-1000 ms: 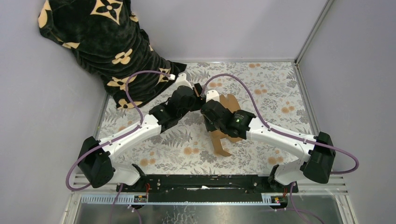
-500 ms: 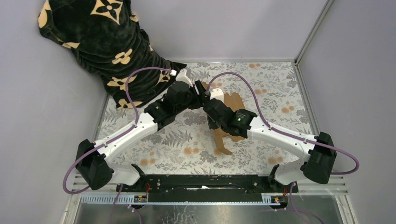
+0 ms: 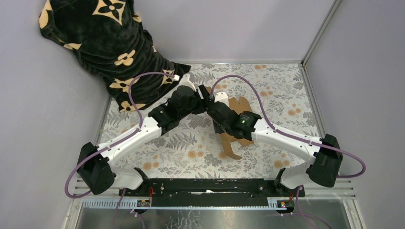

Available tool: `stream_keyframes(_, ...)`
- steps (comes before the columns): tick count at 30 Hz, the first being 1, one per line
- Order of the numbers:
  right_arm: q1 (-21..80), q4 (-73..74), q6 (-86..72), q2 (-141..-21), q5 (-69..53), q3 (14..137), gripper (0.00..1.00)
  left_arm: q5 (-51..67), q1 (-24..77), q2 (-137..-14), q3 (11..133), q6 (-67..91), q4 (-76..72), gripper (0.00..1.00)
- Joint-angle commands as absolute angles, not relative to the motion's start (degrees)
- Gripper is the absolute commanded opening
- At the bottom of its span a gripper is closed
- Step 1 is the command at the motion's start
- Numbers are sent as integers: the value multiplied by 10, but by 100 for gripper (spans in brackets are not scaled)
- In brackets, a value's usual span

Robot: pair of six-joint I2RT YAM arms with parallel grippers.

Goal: Fold the paper box

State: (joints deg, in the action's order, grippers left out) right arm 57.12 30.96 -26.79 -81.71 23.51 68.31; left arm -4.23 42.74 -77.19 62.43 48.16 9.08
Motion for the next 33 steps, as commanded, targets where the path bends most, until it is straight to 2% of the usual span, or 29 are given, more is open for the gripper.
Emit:
stream_keyframes(1,570,271,-271,-806,251,704,0,-56,413,-739,605,468,92,73)
stream_keyframes(4,570,269,-279,-798,248,681,0,-48,388,-719,621,455,95,78)
stream_keyframes(15,570,275,-290,-777,240,646,0,-7,347,-724,641,439,104,79)
stream_keyframes(24,570,284,-279,-767,225,666,0,34,344,-774,618,441,99,72)
stream_keyframes(33,570,294,-272,-769,215,672,0,27,344,-810,629,433,94,71)
